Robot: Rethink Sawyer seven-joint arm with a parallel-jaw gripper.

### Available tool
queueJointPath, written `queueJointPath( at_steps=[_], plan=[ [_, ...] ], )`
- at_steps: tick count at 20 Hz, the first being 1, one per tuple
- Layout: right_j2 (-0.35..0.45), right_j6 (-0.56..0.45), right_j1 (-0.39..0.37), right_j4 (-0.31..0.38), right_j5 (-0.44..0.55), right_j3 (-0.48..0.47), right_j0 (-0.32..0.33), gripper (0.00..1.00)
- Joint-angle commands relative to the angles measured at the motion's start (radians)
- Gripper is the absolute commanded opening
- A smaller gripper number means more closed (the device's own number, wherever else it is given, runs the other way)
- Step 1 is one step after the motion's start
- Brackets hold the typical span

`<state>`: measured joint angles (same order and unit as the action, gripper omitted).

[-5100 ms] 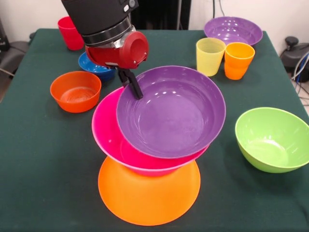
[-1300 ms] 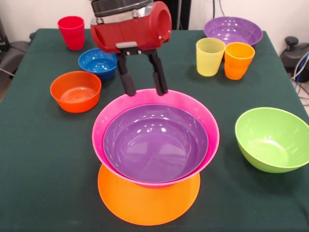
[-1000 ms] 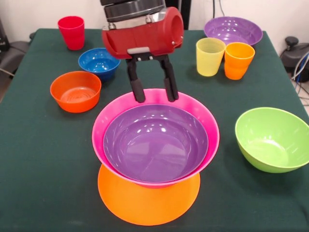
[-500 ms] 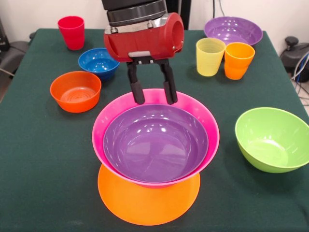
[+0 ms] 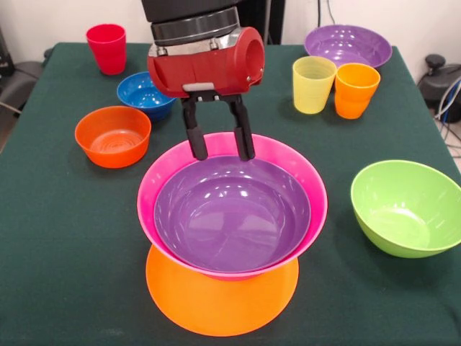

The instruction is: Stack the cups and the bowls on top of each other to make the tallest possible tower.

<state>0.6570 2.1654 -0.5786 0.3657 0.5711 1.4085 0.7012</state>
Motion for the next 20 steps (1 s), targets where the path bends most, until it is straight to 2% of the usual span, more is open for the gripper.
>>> queueJointPath(
  at_steps=[1, 8, 20],
  plan=[
    [-0.086, 0.075, 0.075, 0.026, -0.093, 0.082, -0.024, 1.00],
    [-0.109, 0.082, 0.097, 0.020, -0.150, 0.087, -0.042, 1.00],
    [-0.129, 0.062, 0.082, 0.008, -0.117, 0.112, -0.044, 1.00]
  ],
)
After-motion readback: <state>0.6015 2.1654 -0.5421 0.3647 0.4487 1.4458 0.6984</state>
